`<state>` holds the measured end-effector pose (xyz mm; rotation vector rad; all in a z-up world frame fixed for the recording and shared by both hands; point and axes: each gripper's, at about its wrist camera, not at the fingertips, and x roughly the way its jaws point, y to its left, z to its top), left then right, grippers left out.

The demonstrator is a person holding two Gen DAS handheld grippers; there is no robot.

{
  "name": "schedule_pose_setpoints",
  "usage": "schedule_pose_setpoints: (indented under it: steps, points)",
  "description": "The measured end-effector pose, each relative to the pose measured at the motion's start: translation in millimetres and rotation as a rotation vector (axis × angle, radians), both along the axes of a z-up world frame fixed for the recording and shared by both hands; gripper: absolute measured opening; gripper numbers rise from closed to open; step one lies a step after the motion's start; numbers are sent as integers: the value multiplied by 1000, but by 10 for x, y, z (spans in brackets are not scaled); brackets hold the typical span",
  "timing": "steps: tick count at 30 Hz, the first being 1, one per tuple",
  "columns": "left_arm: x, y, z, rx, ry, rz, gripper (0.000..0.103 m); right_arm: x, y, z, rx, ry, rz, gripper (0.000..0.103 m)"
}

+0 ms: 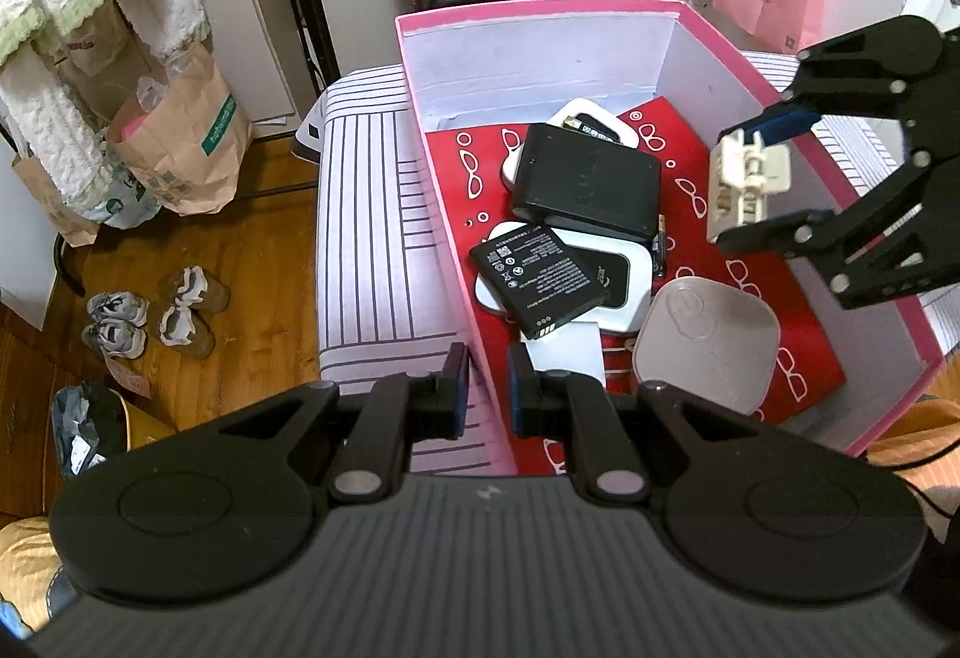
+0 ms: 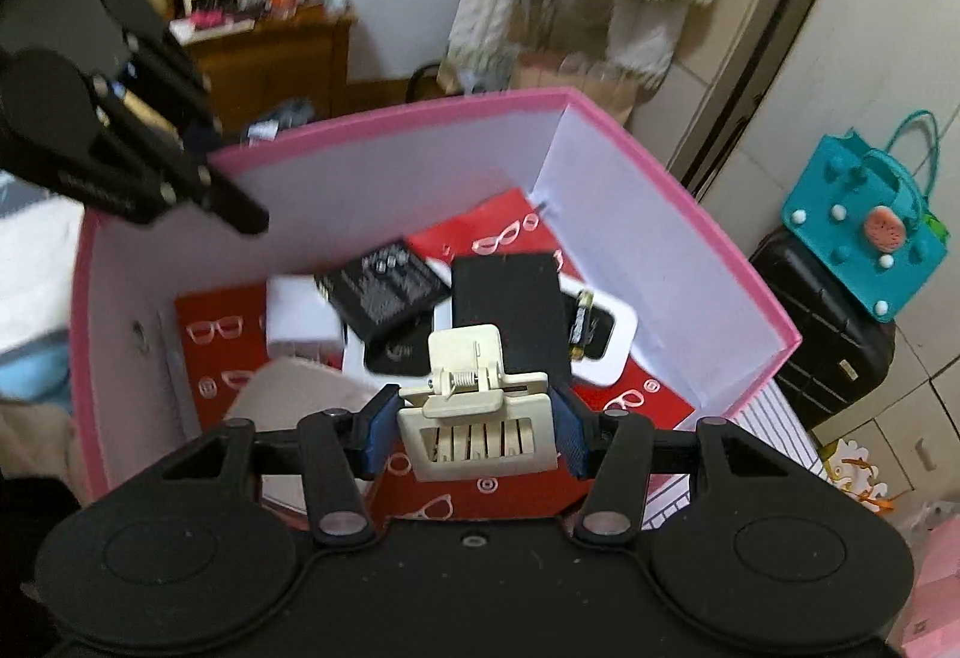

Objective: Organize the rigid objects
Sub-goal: 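Carry the white adapter into the box and release it on the batteries, then move the right tool back to the silver key ring on the table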

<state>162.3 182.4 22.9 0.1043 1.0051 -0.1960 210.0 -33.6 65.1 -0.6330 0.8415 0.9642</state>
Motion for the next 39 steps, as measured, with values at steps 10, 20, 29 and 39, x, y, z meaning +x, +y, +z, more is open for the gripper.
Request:
schedule_pose_setpoints:
  steps: [10, 20, 29, 39]
  points:
    - [4, 7, 0, -5, 0, 1, 11, 29, 63, -163, -55, 16, 14, 58]
    - [7, 7, -1, -5, 2, -1, 11, -61, -443, 319, 197, 9, -134, 67]
    - [5, 12, -9, -10, 3, 10, 11, -98, -1239, 409, 455, 98, -379, 75]
    - [18, -22, 3, 3, 8, 23, 11, -75, -1856, -314, 454, 42, -657, 86]
